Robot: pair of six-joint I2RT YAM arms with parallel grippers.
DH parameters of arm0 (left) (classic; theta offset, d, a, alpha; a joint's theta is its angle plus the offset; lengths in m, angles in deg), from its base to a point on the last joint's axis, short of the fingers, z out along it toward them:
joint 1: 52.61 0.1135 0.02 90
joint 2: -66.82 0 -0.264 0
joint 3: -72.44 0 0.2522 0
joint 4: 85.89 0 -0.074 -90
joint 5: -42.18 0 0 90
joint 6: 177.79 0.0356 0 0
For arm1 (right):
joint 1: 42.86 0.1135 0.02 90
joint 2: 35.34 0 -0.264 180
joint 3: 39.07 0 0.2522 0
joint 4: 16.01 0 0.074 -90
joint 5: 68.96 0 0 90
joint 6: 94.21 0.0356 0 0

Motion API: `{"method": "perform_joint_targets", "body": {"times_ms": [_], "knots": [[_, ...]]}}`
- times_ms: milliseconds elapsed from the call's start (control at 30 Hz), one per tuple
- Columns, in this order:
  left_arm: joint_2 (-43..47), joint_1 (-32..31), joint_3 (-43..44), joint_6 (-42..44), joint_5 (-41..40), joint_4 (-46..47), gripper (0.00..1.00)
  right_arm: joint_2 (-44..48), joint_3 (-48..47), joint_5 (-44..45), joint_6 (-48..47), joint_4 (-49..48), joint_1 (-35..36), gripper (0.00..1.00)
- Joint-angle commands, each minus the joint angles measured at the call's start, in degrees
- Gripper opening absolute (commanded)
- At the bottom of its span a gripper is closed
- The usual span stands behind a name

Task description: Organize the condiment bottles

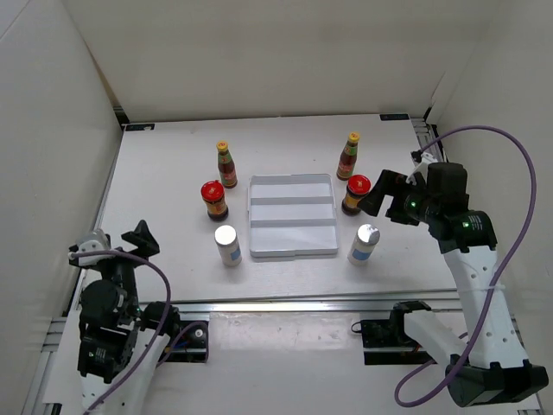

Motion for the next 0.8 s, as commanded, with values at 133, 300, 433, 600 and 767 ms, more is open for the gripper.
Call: {"method": "perform_joint_targets", "body": {"times_ms": [133, 300, 433, 600, 767], "knots": [[-11.58, -0.17, 1.09, 2.07, 4.76, 1.88, 1.00, 0.86, -0.23, 3.64, -1.56, -2.81, 0.07, 1.00], [-14.76, -0.17, 0.39, 2.86, 4.08, 3.37, 1.00, -2.21, 2.85, 3.64, -3.06, -0.53, 0.07, 1.00], [-14.76, -0.17, -0.13, 2.16, 2.30, 3.37, 1.00, -1.69, 5.84, 7.23, -2.45, -1.14, 0.07, 1.00], [-15.38, -0.17, -0.14, 2.16, 5.82, 3.37, 1.00, -1.51, 7.86, 9.71, -1.92, -2.55, 0.07, 1.00], [-15.38, -0.17, -0.14, 1.54, 4.24, 3.37, 1.00, -2.83, 10.23, 9.71, -1.92, -2.02, 0.07, 1.00]]}}
